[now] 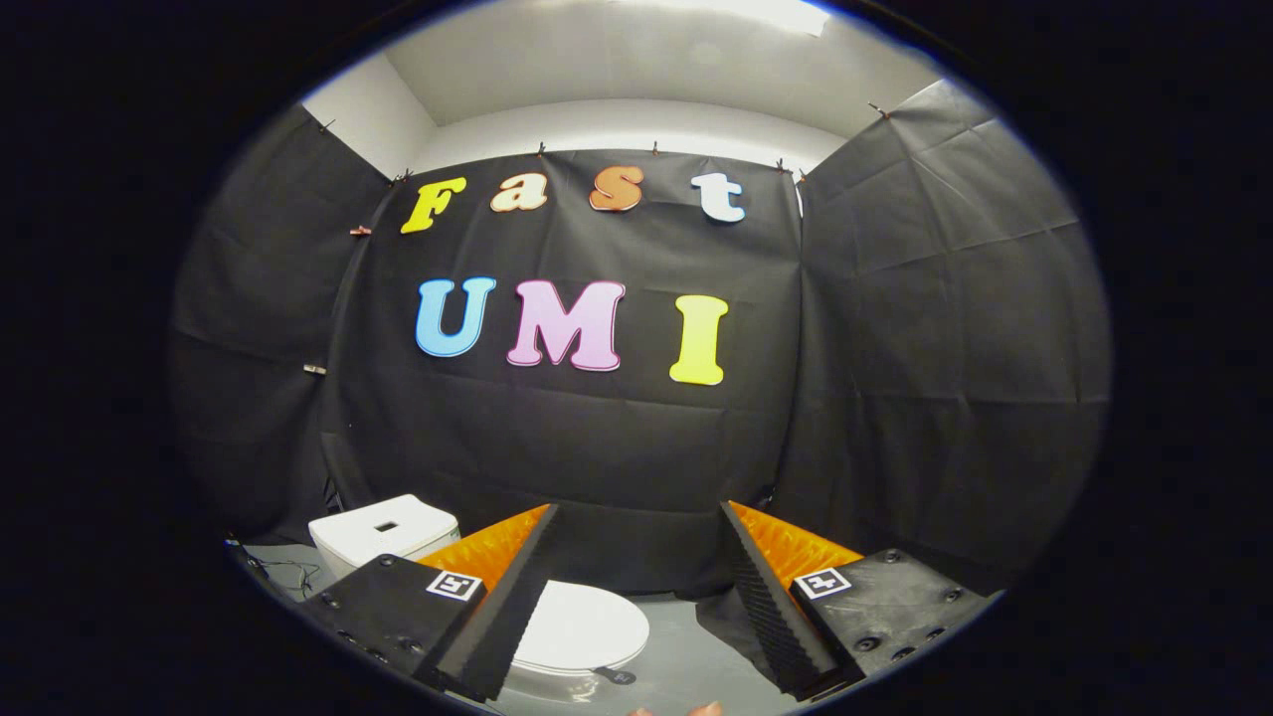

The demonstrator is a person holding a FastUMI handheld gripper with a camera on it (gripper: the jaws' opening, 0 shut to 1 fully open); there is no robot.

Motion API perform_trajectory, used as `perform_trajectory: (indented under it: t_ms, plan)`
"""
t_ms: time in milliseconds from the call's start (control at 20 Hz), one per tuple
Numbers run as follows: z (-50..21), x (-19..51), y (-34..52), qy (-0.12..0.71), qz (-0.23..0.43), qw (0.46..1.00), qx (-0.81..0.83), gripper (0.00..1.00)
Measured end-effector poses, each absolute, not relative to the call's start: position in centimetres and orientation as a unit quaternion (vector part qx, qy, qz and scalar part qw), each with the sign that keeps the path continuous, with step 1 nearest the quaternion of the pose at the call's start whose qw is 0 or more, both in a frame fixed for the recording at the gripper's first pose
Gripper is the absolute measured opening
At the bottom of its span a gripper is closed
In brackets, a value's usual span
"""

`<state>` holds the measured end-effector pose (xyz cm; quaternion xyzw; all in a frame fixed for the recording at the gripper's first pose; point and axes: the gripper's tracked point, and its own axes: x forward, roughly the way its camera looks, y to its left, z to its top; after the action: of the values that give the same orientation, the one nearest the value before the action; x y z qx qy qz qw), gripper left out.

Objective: Open the toilet lid.

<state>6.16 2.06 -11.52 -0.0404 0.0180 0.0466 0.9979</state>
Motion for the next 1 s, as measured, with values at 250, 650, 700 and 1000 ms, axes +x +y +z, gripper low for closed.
perform_trajectory:
  t_ms: [250, 650, 700, 1000]
  plan:
    - [-17.9, 8.1, 1.0, 0.062, 0.055, 0.997, -0.007, 0.98]
    - [-27.4, 10.4, -1.0, 0.131, 0.074, 0.986, 0.072, 0.98]
    - [-28.8, 10.8, -1.4, 0.142, 0.075, 0.983, 0.086, 0.98]
    - [-38.7, 13.1, -4.0, 0.237, 0.062, 0.951, 0.188, 0.99]
